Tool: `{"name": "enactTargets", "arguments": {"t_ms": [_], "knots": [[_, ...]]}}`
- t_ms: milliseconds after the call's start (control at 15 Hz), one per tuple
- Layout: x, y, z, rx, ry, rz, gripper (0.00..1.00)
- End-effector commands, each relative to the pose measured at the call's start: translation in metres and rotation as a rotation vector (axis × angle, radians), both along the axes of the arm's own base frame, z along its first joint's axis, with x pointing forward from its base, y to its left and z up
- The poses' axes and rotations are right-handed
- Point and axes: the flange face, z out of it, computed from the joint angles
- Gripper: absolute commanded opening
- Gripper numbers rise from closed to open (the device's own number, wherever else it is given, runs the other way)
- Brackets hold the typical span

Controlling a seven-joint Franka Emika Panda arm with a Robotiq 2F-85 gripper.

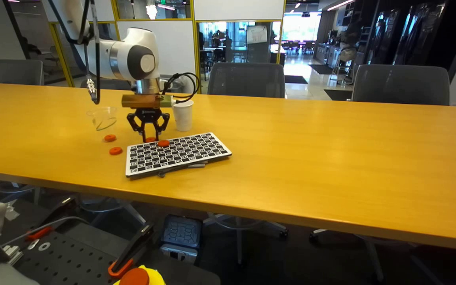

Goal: Put the blue circle into the white cup then the orange circles inside the transparent cup.

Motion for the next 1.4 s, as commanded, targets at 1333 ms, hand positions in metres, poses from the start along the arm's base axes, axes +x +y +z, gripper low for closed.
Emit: {"name": "enactTargets", "arguments": {"t_ms": [1333], "knots": [[-0.067,0.118,0.131,-0.187,-0.207,0.115,0.25]]}}
